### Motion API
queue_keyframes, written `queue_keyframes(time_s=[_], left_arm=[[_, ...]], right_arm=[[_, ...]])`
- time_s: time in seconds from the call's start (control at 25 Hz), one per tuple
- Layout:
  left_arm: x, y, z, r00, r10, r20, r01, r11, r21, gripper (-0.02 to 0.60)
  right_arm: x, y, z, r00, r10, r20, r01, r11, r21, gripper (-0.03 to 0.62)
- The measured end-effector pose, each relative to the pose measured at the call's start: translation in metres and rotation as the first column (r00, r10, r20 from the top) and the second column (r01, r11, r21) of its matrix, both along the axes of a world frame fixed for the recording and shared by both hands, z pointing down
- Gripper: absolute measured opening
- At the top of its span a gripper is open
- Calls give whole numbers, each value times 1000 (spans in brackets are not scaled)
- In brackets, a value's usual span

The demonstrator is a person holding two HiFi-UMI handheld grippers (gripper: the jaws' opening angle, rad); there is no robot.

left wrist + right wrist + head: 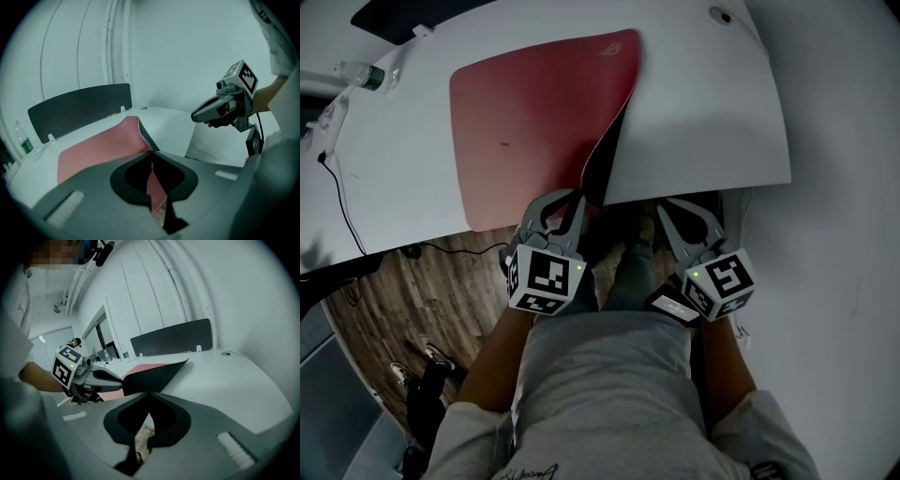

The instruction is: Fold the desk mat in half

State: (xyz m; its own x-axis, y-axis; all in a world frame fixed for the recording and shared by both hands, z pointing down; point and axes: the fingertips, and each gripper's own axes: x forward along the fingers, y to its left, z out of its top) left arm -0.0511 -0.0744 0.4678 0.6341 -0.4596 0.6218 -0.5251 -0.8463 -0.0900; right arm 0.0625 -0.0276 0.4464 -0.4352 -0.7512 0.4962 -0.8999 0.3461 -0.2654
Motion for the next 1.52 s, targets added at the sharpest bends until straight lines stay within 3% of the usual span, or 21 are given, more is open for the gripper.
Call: queue_keyframes(time_s=[0.96, 1.52], left_arm=[[-120, -5, 13, 994, -106, -7, 106, 994, -27, 32], [-190, -1, 51, 972, -235, 1, 233, 963, -132, 32]], right_arm=[[-106, -15, 0, 992, -117, -44, 116, 993, -16, 8], [-158, -27, 6, 978, -200, -54, 199, 980, -27, 8]])
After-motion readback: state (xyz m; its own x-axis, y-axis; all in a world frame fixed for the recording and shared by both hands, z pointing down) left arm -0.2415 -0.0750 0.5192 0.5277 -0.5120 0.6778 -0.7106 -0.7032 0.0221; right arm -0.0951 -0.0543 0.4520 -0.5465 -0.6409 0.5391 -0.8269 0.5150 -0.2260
